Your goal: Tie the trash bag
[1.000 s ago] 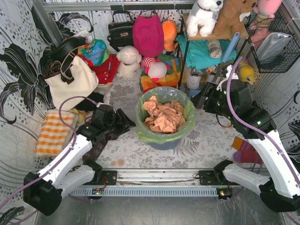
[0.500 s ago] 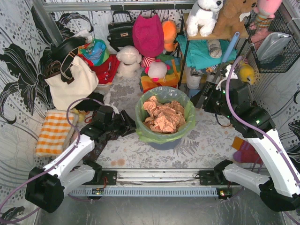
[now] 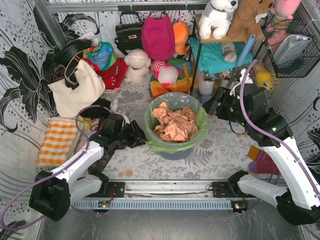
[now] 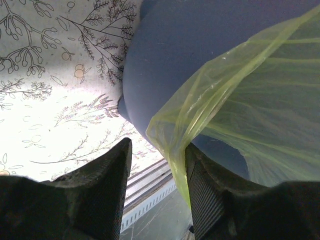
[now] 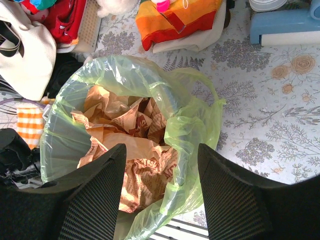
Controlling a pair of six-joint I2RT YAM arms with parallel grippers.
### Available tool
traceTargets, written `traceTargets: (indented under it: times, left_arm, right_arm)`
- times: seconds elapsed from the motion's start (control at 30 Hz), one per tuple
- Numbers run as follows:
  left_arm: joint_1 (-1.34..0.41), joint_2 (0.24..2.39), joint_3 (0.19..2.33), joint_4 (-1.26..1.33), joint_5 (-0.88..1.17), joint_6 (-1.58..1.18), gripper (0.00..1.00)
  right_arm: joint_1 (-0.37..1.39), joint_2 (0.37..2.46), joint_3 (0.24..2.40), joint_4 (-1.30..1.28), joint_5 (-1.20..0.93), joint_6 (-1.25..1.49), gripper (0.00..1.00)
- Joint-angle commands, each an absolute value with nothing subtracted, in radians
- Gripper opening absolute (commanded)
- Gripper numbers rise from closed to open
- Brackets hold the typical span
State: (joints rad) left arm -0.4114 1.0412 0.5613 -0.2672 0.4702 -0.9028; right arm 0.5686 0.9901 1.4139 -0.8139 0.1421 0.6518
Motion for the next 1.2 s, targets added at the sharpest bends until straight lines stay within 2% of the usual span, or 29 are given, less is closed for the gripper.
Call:
traceTargets:
  times: [0.0,0.2,0.33,0.53,0.7,1.0,1.07,1.17]
  left_arm:
    - [-0.406,1.054,0.546,-0.165,0.5,-0.905,0.53]
    - [-0.406,1.069,0.533,-0.105,0.52,-0.93,0.44]
    - [-0.407,1.071,0.526,-0.045,0.556,-0.968,0.5]
    - [-0.405,1.07,0.504,-0.012,0.584,-0.986,0.48]
    - [-0.406,1.062,0.488,-0.035,0.576,-0.982,0.31]
    - [-0.406,1.018,0.517,-0.089,0.566,-0.971,0.05]
    - [-0.404,1.013,0.538,-0.122,0.554,-0.958,0.01]
    - [-0.406,1.008,0.575,-0.159,0.532,-0.941,0.0]
  right_arm:
    - [0.574,0.982,1.418,-0.786,0.132,0.661,0.59]
    - [0.574,0.977,1.406,-0.799,0.14,0.659,0.59]
    - [0.574,0.979,1.404,-0.801,0.128,0.664,0.58]
    - [0.575,0.97,1.394,-0.802,0.126,0.669,0.58]
    - [0.575,0.97,1.389,-0.841,0.157,0.673,0.59]
    - [0.574,0.998,1.446,-1.025,0.334,0.666,0.62]
    - [0.568,0.995,1.439,-1.047,0.372,0.664,0.62]
    - [0.543,1.0,1.411,-1.066,0.375,0.665,0.62]
